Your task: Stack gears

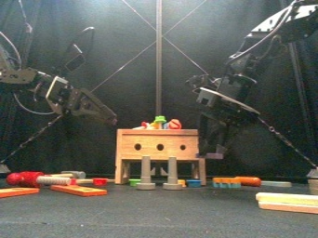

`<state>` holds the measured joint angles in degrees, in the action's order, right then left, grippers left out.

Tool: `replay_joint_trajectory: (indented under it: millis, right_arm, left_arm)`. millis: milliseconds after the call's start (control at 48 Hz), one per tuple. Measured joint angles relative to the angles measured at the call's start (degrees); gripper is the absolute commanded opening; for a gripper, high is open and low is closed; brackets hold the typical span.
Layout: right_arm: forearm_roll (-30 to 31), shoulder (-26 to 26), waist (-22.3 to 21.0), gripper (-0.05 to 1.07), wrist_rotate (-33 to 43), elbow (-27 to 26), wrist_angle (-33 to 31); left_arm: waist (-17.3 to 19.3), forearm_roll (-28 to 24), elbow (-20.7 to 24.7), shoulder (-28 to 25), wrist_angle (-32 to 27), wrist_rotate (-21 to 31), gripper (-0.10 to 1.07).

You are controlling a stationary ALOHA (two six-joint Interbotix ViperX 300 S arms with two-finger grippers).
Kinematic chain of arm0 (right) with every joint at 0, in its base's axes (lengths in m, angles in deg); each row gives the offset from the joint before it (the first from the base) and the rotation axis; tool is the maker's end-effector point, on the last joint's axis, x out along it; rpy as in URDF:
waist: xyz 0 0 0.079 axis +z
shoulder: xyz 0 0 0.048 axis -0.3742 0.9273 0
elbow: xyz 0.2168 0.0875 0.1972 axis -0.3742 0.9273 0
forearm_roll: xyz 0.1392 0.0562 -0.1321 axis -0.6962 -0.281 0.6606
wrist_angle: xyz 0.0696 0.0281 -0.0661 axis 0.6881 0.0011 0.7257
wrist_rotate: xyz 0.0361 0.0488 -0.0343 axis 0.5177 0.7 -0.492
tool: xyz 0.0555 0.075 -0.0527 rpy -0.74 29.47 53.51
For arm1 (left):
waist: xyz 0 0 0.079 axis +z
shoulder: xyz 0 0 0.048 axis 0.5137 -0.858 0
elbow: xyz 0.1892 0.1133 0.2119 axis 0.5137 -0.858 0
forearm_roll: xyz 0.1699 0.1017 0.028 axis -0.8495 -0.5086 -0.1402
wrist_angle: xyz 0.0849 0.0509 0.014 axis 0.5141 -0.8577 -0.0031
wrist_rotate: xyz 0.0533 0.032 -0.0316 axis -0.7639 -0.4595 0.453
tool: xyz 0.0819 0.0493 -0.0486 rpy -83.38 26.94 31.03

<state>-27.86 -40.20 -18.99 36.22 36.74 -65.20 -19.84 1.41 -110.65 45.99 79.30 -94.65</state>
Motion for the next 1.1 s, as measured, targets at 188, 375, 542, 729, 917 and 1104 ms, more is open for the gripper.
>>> replay_joint_trajectory:
  millis: [188,375,542,729,917,1104]
  right_arm:
    - [-1.8,-1.7,-0.1,0.71,0.1,2.2,-2.5]
    - [-2.0,-1.2,-0.9,0.71,0.2,3.3,-2.5]
    - [-0.8,-0.3,-3.4,0.72,0.1,3.3,-2.1]
    - [-0.4,0.1,-5.7,0.72,0.2,3.7,-0.2]
    - [-0.4,0.5,-6.5,0.72,0.2,4.0,3.0]
    - [-1.1,1.4,-6.5,0.72,0.2,4.4,3.2]
  left_arm:
    - [-0.4,0.7,-0.1,0.2,0.0,0.0,0.95]
    - [-0.4,1.0,-0.1,0.2,0.1,0.0,0.95]
    - [-0.4,1.1,-0.1,0.1,0.1,-0.1,0.95]
    - [-0.4,1.0,-0.5,0.2,0.1,-0.1,0.95]
    - [-0.3,1.1,-0.7,0.2,0.0,-0.1,0.95]
    - [-0.3,1.0,-0.7,0.2,0.1,-0.1,0.95]
